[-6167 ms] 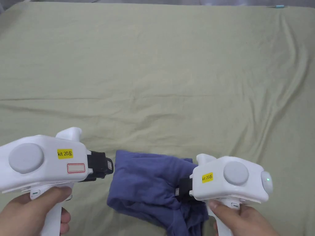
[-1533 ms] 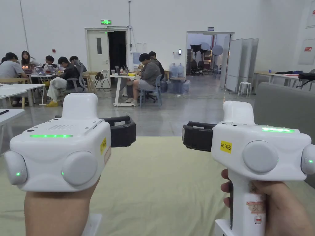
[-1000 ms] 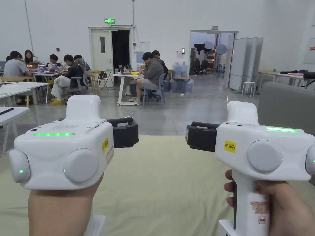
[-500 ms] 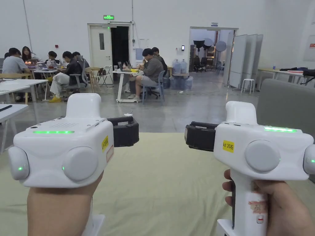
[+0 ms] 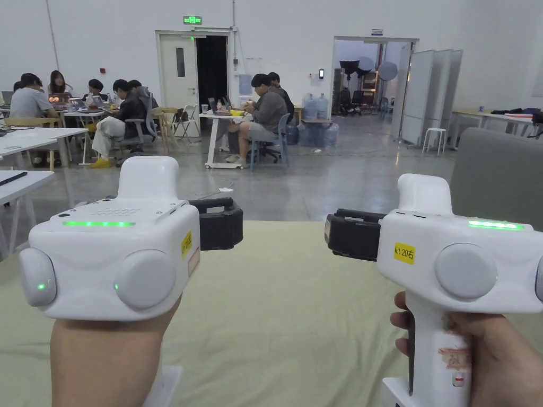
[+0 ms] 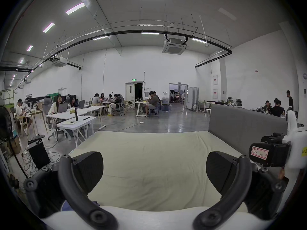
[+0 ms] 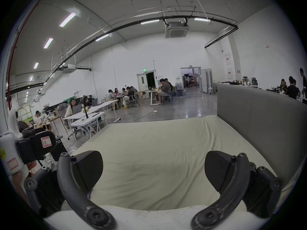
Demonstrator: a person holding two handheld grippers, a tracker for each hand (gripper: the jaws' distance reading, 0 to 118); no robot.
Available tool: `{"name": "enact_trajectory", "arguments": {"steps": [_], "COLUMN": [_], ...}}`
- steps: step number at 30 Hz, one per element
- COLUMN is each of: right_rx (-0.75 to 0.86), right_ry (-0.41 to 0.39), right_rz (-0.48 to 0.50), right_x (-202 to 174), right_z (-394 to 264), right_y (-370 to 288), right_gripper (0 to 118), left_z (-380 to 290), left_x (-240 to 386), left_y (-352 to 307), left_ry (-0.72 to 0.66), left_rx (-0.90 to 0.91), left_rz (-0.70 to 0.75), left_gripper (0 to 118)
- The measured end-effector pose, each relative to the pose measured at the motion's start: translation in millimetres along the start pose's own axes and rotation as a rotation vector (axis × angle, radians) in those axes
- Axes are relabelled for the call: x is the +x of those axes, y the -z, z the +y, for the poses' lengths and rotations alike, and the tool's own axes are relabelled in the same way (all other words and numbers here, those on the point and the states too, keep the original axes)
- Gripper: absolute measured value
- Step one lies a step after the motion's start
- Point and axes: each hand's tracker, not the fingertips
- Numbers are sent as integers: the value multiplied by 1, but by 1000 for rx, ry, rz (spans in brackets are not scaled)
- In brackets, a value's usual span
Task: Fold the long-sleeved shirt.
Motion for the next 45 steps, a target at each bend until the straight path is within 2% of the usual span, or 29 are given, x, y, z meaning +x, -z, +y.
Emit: {"name": "enact_trajectory", "arguments": {"steps": [3, 5, 12, 23, 28, 45], "right_rx": [23, 15, 13, -10, -16, -34], "right_ry": [-37, -47, 10, 50, 12, 50], "right_rz": [-55, -53, -5, -8, -69, -45], "right_x": [-4, -6, -3, -1, -5, -1], "right_z": [-2, 0, 1, -6, -6, -6], "right_y": [0, 1, 2, 14, 16, 11], "right_gripper": [118, 118, 118, 118, 118, 118], "left_z": [-2, -2, -4, -9, -10, -7], "left_x": [-1, -4, -7, -6, -6, -7], "left_y": [2, 3, 7, 14, 14, 8], "left_ry": [3, -8, -8, -6, -8, -19], "left_rx": [4, -5, -19, -43, -47, -44], "left_rz": [9, 4, 12, 3, 5, 8], "left_gripper": [118, 118, 118, 118, 118, 118]}}
